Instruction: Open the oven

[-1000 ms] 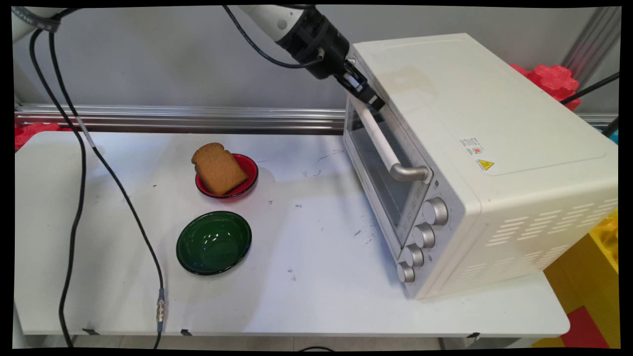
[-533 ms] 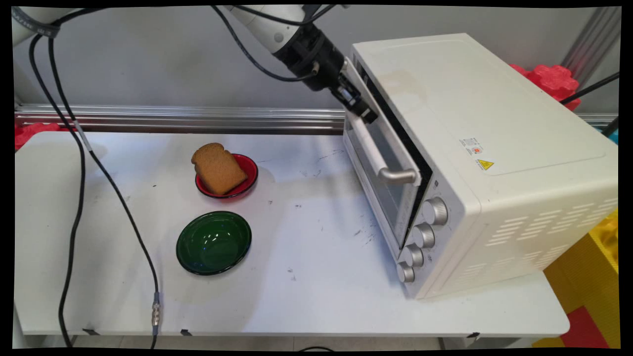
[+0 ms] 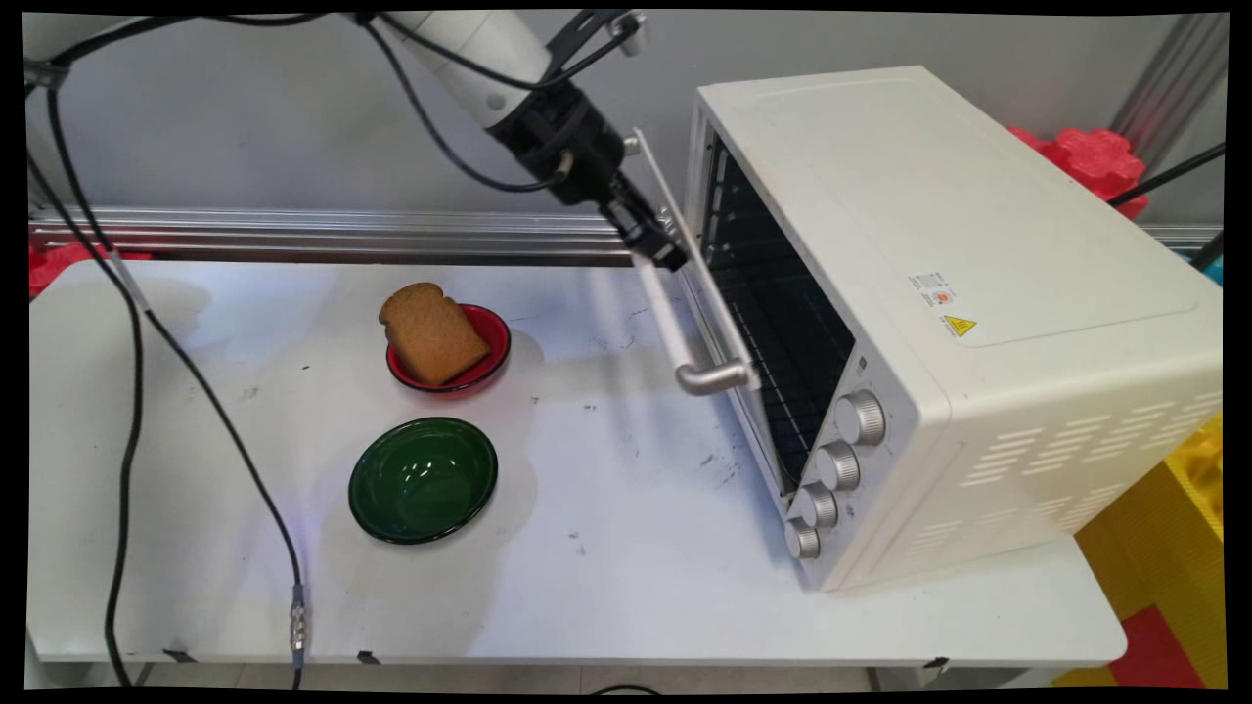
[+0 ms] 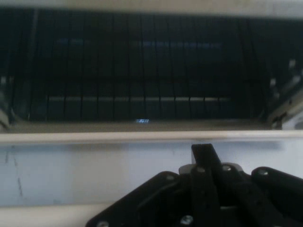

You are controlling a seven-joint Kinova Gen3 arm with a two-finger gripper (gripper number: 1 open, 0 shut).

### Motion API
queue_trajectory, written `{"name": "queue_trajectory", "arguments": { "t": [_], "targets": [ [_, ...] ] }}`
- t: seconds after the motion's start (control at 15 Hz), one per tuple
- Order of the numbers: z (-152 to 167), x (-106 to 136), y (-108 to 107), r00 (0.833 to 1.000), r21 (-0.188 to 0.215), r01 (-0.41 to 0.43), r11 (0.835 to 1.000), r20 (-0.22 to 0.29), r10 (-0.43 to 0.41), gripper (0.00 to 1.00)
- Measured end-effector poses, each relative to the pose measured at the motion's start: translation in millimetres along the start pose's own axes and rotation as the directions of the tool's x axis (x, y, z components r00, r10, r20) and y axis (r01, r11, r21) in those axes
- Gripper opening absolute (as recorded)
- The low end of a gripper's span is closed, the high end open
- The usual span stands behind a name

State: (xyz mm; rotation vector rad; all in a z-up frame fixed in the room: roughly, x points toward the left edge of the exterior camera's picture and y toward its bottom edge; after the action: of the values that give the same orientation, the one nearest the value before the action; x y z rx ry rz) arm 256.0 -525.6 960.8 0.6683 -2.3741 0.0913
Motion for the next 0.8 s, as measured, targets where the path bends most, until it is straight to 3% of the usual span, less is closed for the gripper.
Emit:
{"name": "queue_trajectory", "arguments": {
  "t": [0.8],
  "targets": [
    [-16,-77,-3,0.999,0.007,-0.048,0.999,0.001,0.048,0.00]
  ]
}}
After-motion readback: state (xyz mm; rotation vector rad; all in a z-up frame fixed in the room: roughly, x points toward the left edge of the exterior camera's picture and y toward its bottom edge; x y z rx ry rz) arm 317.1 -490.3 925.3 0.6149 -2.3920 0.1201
